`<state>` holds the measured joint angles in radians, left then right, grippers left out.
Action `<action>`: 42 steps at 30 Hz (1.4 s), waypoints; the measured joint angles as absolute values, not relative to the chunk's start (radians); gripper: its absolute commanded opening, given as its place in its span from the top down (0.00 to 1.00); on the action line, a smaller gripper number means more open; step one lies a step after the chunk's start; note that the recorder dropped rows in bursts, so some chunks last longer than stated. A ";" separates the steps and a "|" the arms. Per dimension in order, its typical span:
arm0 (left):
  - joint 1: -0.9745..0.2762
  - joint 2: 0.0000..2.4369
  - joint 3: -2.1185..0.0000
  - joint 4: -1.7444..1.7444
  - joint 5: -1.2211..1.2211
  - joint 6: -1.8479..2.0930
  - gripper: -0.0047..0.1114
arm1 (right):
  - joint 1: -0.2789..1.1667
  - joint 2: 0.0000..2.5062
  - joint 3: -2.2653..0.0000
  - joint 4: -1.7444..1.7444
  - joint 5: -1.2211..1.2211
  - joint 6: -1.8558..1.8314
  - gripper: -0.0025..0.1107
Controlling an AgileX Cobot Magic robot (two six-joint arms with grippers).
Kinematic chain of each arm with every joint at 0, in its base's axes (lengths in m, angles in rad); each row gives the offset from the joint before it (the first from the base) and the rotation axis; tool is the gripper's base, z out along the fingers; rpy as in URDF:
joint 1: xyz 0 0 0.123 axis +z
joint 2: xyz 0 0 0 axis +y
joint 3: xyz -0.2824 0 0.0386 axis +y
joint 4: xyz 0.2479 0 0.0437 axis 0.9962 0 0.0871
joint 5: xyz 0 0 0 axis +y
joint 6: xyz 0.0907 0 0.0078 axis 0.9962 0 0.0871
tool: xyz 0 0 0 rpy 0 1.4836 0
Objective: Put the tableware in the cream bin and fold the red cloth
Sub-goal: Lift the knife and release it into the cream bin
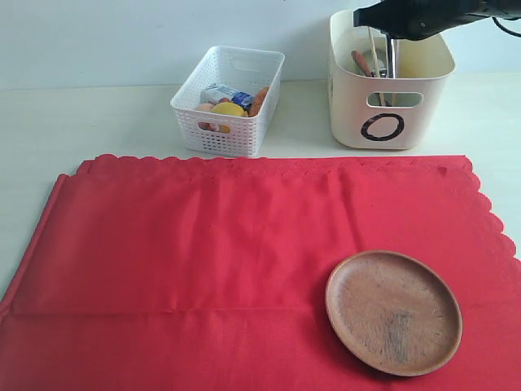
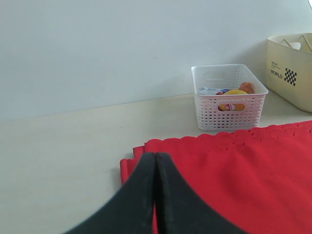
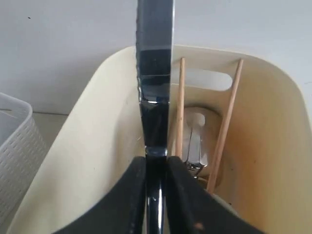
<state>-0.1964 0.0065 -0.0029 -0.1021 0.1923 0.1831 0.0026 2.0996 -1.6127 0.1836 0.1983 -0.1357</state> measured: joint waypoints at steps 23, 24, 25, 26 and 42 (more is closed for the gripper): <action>-0.196 0.006 -0.003 -0.102 0.192 0.183 0.95 | 0.003 2.070 -1.613 0.184 0.286 -0.136 0.66; -0.196 0.006 -0.003 -0.102 0.192 0.183 0.95 | 0.003 2.058 -1.613 0.184 0.296 -0.136 0.66; -0.196 0.006 -0.003 -0.102 0.192 0.183 0.95 | 0.003 2.048 -1.613 0.184 0.307 -0.134 0.66; -0.196 0.006 -0.003 -0.102 0.192 0.183 0.95 | 0.003 2.034 -1.613 0.184 0.320 -0.134 0.66; -0.196 0.006 -0.003 -0.102 0.192 0.183 0.95 | 0.003 1.816 -1.613 0.063 0.695 -0.134 0.67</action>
